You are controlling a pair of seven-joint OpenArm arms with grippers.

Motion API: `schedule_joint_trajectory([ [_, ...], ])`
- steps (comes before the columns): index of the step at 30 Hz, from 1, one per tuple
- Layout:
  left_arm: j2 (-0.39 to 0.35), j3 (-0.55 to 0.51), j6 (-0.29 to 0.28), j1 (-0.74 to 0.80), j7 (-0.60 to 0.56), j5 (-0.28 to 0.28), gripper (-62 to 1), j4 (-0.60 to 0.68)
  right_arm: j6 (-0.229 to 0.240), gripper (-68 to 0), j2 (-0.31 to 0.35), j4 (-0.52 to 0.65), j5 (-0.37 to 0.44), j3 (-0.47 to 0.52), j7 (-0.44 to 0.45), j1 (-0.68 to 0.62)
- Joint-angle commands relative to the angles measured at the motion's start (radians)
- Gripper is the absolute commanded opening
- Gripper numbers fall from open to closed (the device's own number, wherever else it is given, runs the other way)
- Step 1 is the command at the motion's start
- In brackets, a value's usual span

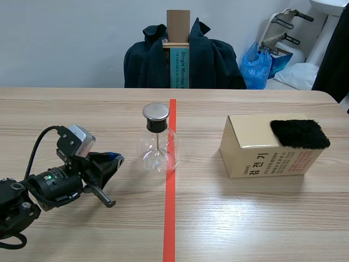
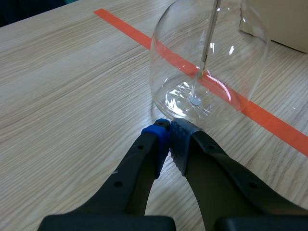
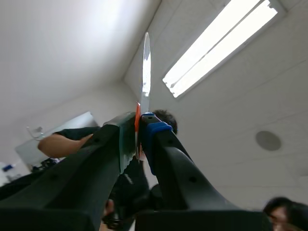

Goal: Do the electroscope experiment.
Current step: 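Bring the plate to the electroscope and point at the metal foil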

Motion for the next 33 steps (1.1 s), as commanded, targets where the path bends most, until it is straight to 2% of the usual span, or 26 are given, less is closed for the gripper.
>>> schedule_joint_trajectory([
  [1,0.008,-0.002,0.007,-0.014,-0.014,-0.001,-57.9,0.021,0.019,-66.9,-0.018,-0.022,-0.013,-0.04,0.014,0.024],
  [7,0.01,0.001,0.007,-0.019,-0.013,0.002,-57.9,0.021,0.125,-66.9,-0.093,-0.148,-0.053,-0.241,0.067,0.031],
  [9,0.01,0.001,0.007,-0.022,-0.013,0.002,-57.9,0.021,0.139,-66.9,-0.121,-0.203,-0.077,-0.298,0.085,0.03],
  [13,0.01,0.001,0.008,-0.022,-0.01,0.002,-57.9,0.021,0.139,-66.9,-0.172,-0.318,-0.132,-0.369,0.119,0.03],
  [22,0.01,0.001,0.007,-0.022,-0.009,0.001,-57.9,0.021,0.138,-66.9,-0.212,-0.483,-0.221,-0.395,0.207,0.03],
  [33,0.01,0.001,0.007,-0.021,-0.005,0.002,-57.9,0.021,0.138,-66.9,-0.212,-0.514,-0.232,-0.395,0.276,0.03],
])
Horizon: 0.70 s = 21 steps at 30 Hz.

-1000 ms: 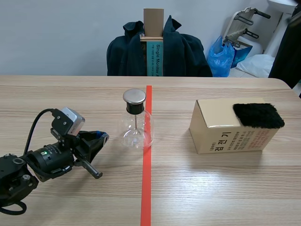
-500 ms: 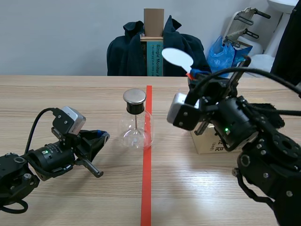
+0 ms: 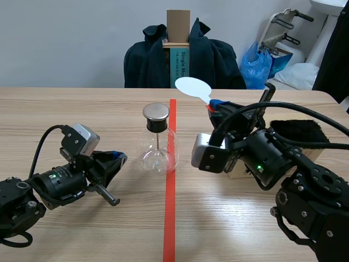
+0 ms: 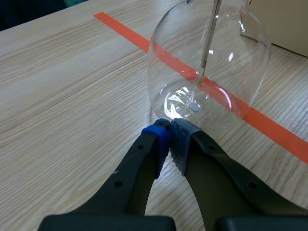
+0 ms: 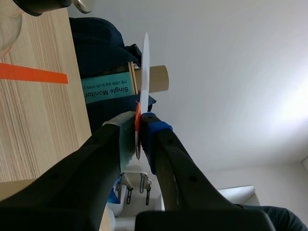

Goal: Do the electroscope experiment.
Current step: 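Bring the plate to the electroscope and point at the metal foil, then move the plate toward and away from the electroscope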

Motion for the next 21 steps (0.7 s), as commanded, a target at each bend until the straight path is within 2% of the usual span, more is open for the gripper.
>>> schedule_joint_trajectory([
  [1,-0.003,0.001,-0.001,-0.016,-0.01,-0.006,-57.9,0.021,-0.011,-66.9,0.011,0.01,0.0,0.009,0.019,0.016],
  [5,-0.003,0.001,-0.001,-0.016,-0.009,-0.006,-57.9,0.021,-0.01,-66.9,0.011,0.01,-0.011,0.009,0.076,0.016],
  [11,-0.003,0.001,-0.001,-0.016,-0.007,-0.006,-57.9,0.021,0.023,-66.9,0.011,0.01,-0.028,0.009,0.144,0.016],
  [21,-0.002,0.001,-0.002,-0.016,-0.008,-0.006,-57.9,0.021,0.023,-66.9,0.011,0.01,-0.043,0.009,0.226,0.016],
])
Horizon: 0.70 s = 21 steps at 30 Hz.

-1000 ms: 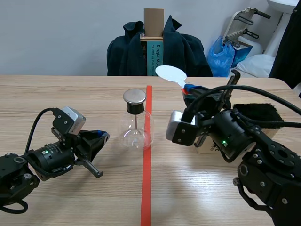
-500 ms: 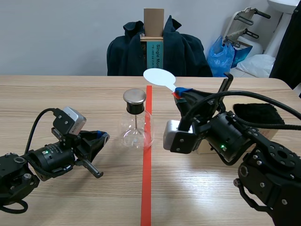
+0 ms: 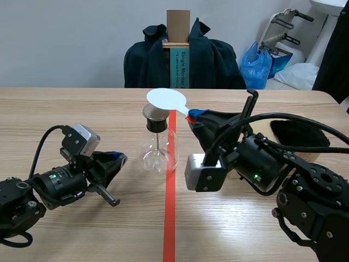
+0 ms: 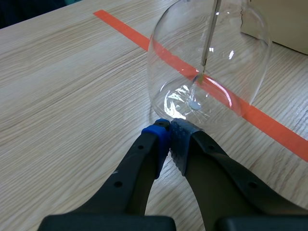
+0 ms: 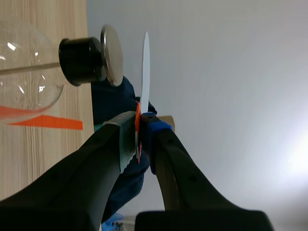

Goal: Do the electroscope experiment.
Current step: 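Move the plate toward and away from the electroscope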

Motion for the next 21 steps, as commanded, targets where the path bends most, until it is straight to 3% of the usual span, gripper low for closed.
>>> schedule_joint_trajectory([
  [1,-0.002,0.001,-0.002,-0.016,-0.015,-0.006,-57.9,0.021,-0.01,-66.9,0.011,0.01,0.004,0.008,0.007,0.016],
  [13,0.005,0.001,-0.001,-0.016,-0.015,-0.006,-57.9,0.021,0.026,-66.9,0.011,0.01,-0.006,0.008,0.034,0.016],
  [21,0.005,0.001,-0.001,-0.016,-0.018,-0.006,-57.9,0.021,0.026,-66.9,-0.001,0.01,-0.031,0.008,-0.118,0.018],
])
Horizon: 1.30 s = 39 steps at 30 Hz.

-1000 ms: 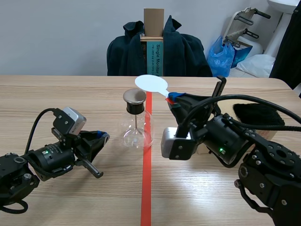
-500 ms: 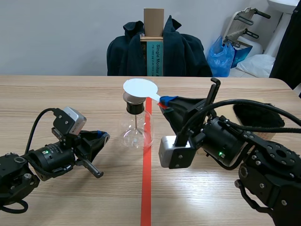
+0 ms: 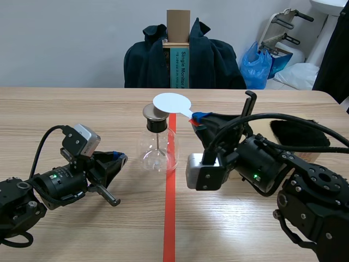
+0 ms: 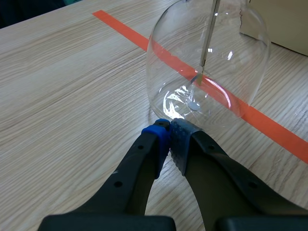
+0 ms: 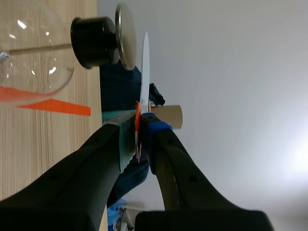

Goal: Do the electroscope experiment.
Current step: 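Move the plate toward and away from the electroscope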

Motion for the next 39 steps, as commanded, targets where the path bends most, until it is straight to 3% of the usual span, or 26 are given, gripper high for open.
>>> schedule_joint_trajectory([
  [1,0.003,0.001,-0.001,-0.016,-0.018,-0.006,-57.9,0.021,-0.008,-66.9,-0.003,0.01,-0.007,0.008,-0.046,0.019],
  [10,0.003,0.001,-0.001,-0.016,-0.018,-0.006,-57.9,0.021,-0.007,-66.9,-0.008,0.01,-0.017,0.008,-0.198,0.04],
  [18,0.003,0.001,-0.001,-0.016,-0.019,-0.006,-57.9,0.021,-0.003,-66.9,-0.008,0.01,-0.018,0.008,-0.227,0.059],
  [39,0.003,0.001,-0.001,-0.016,-0.018,-0.006,-57.9,0.021,0.0,-66.9,-0.008,0.01,-0.043,0.008,0.087,0.058],
])
